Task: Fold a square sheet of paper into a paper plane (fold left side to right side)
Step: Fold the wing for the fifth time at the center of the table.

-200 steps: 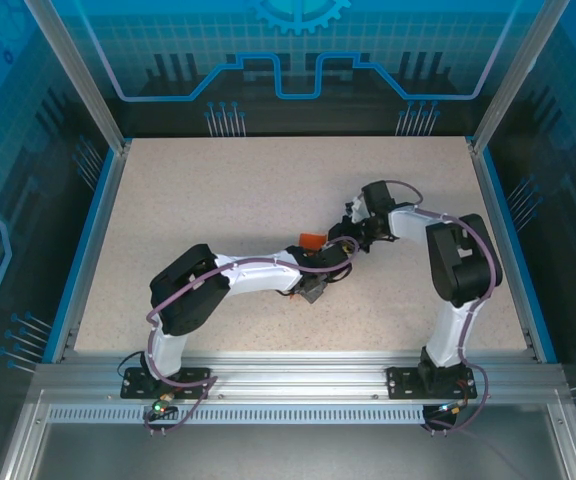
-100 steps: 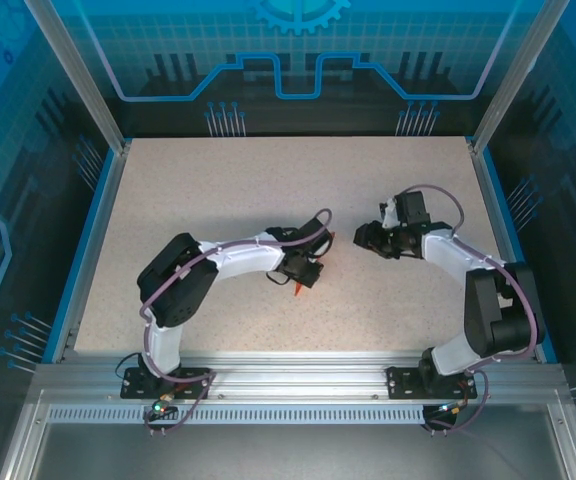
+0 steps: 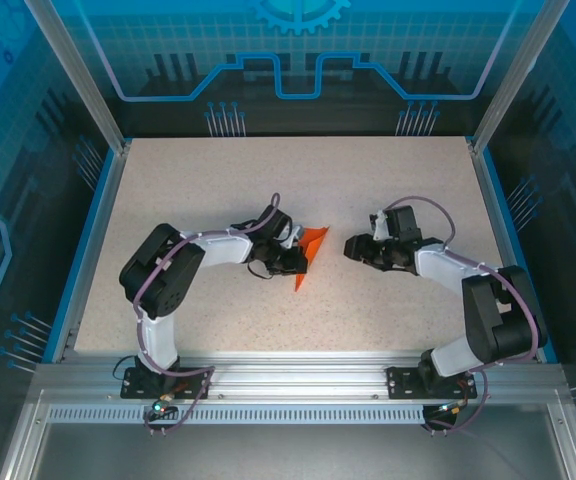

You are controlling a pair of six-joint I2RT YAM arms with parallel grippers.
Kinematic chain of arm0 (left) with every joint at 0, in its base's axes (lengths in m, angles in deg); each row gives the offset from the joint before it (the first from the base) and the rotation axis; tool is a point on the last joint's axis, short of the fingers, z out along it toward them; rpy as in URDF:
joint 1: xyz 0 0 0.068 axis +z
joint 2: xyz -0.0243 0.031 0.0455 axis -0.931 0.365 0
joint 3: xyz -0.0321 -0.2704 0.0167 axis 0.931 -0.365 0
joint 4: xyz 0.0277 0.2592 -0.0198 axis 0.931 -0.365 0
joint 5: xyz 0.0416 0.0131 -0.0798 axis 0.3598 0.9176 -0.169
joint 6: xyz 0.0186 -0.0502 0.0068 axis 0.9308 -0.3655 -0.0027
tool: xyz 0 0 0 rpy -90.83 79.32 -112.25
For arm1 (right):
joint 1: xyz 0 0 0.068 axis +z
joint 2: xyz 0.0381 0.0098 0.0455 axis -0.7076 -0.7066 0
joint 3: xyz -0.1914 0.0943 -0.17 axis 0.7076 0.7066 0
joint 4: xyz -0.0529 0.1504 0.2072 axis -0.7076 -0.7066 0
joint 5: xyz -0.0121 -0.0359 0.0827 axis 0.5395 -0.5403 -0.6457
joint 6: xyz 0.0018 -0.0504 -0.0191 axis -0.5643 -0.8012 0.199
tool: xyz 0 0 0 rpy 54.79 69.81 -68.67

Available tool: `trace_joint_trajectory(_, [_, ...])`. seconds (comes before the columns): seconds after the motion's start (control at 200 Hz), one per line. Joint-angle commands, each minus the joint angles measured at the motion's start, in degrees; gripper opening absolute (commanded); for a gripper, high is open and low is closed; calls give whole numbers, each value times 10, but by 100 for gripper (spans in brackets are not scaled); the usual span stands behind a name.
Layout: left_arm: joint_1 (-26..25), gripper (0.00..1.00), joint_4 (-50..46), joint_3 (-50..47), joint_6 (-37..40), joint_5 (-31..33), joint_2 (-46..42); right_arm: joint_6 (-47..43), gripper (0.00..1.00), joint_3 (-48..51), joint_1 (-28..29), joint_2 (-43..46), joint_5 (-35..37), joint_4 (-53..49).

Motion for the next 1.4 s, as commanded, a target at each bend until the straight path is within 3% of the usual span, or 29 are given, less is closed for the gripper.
trace_joint_trajectory(0.0, [11, 7, 86, -27, -66, -67, -21, 19, 51, 6, 21, -4, -3, 52])
trace_joint_trajectory(0.57, [46, 5, 270, -129, -196, -103, -24, 91, 51, -36, 100, -111, 4, 176])
trace_joint_trajectory(1.396, [51, 6, 296, -142, -224, -110, -13, 122, 44, -150, 126, -231, 19, 115])
